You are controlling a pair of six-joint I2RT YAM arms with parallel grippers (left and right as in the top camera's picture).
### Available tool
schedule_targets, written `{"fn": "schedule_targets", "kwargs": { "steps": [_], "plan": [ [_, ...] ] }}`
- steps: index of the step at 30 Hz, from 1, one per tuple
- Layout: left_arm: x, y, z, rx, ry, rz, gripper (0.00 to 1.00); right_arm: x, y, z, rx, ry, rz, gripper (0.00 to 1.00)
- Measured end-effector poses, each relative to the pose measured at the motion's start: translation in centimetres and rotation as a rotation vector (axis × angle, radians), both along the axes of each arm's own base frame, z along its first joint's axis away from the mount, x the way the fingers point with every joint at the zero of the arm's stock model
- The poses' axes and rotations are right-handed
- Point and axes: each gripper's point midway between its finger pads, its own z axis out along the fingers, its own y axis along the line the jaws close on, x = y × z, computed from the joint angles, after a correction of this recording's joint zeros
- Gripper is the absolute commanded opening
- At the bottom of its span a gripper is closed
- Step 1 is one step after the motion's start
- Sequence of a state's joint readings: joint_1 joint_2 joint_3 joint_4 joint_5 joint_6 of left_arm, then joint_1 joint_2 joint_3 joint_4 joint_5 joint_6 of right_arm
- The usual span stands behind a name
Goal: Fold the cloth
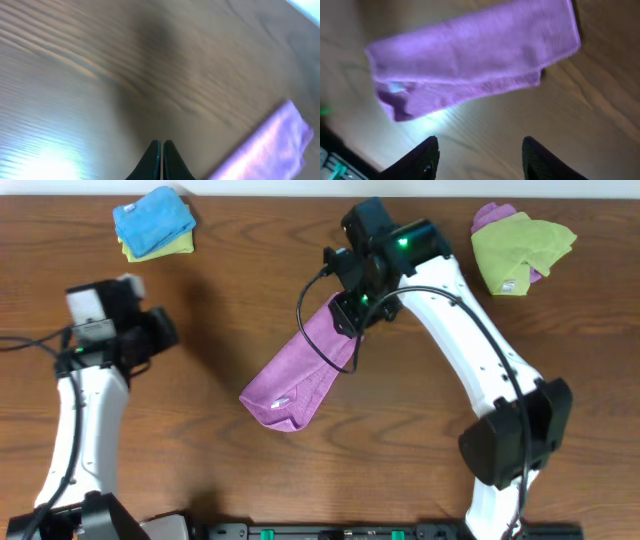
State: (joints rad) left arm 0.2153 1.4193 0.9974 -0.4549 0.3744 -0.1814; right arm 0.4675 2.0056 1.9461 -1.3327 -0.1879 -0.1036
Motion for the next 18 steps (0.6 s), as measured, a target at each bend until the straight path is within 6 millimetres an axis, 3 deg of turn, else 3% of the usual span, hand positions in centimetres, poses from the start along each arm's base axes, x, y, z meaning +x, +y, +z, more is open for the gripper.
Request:
{"fn": "schedule_targets", "kwargs": {
  "steps": [5, 9, 18],
  "plan": [
    [-1.2, -6.0, -0.7, -0.010, 0.053, -0.168, 0.06, 1.2, -3.4, -1.6, 0.005, 0.047, -0.098, 0.60],
    [-3.5, -10.2, -1.6, -0.018, 0.133, -0.290, 0.06, 2.5, -6.8, -3.0, 0.064, 0.079, -0.173, 0.63],
    [-7.1, -13.3, -2.7, -0.016, 0.255, -0.397, 0.07, 3.7, -4.7, -6.7, 0.240, 0.042, -0.131, 0.64]
  ]
}}
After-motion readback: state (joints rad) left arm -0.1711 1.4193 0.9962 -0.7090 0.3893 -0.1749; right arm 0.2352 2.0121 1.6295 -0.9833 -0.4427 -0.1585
